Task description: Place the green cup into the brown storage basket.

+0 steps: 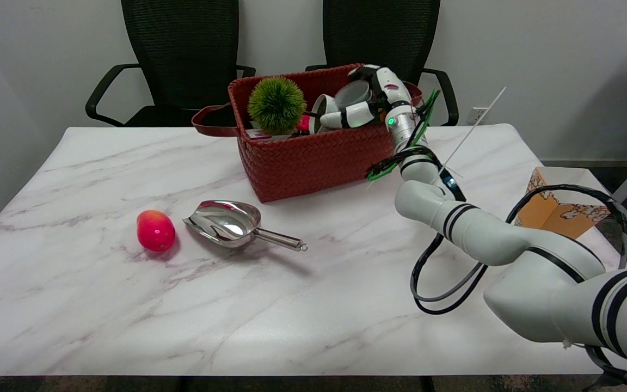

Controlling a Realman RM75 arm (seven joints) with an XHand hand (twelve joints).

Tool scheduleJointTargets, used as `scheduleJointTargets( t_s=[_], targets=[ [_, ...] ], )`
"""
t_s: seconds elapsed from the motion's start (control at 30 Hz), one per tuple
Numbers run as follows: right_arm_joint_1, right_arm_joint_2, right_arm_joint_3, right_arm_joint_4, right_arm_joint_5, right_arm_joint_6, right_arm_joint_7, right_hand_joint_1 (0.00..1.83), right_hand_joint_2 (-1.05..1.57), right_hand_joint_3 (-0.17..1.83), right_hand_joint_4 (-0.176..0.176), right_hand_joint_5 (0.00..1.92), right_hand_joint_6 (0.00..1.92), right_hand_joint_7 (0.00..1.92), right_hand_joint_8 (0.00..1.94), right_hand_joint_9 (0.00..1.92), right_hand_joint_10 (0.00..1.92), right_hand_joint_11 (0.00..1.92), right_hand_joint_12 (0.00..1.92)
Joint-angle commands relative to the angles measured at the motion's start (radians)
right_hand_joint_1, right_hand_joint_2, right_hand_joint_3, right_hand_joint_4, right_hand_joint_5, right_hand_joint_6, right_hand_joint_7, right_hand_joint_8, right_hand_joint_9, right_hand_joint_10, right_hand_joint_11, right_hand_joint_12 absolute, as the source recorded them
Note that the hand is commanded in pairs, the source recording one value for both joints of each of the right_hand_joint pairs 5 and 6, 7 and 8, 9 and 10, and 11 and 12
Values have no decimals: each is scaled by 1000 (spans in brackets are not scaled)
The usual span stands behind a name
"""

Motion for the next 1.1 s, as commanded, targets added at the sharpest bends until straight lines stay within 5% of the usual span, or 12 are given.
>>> scheduleJointTargets(
  t_s=[0.03, 0.1, 0.17, 0.53, 0.8, 1.1],
  targets=[
    [-47, 42, 62, 105, -11, -40, -74, 1058, -377, 145, 0, 0, 0, 282, 282, 230, 230, 0, 0],
    [-49, 42, 67, 113, -11, -45, -80, 1022, -450, -126, 0, 0, 0, 52, 52, 66, 66, 0, 0],
    [-49, 42, 67, 119, -11, -45, -93, 1006, -471, -175, 0, 0, 0, 0, 0, 0, 0, 0, 0],
    [-112, 78, 79, 277, 69, 18, -99, 949, -431, -175, 0, 0, 0, 0, 0, 52, 52, 0, 0],
    [-337, 148, 207, 592, 145, 163, -100, 966, -303, -99, 0, 0, 0, 98, 98, 180, 180, 9, 9],
    [-521, 167, 258, 759, 195, 383, -100, 1015, -214, 120, 0, 0, 0, 208, 208, 261, 261, 124, 124]
  ],
)
